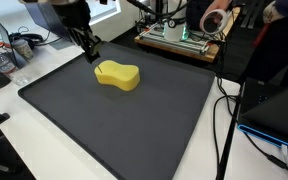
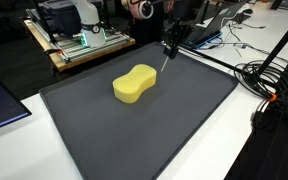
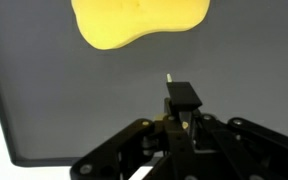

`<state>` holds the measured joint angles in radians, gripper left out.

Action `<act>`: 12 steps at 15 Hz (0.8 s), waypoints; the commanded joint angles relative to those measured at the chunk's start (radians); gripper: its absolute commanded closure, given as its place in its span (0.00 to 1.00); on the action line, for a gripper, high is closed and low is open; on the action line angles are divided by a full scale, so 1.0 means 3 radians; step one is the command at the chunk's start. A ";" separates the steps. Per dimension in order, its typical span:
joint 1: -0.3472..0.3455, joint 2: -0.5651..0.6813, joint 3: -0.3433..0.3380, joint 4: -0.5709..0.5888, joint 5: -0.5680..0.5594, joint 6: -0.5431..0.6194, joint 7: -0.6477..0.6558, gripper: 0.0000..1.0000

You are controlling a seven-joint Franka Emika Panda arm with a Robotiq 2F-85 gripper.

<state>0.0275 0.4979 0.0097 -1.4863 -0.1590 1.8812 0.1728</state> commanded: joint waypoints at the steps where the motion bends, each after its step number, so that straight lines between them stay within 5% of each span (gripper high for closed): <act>1: 0.0008 0.0011 -0.0076 0.0038 0.0036 -0.0012 -0.0024 0.88; 7: -0.0023 0.0035 -0.0101 0.0104 0.0059 -0.0013 -0.0030 0.88; 8: -0.0047 0.0140 -0.0095 0.0274 0.0118 -0.0182 -0.0058 0.97; 12: -0.0181 0.0504 -0.0167 0.0804 0.0261 -0.0614 -0.0040 0.97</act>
<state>0.0023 0.5484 -0.0230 -1.4013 -0.1393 1.8086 0.1746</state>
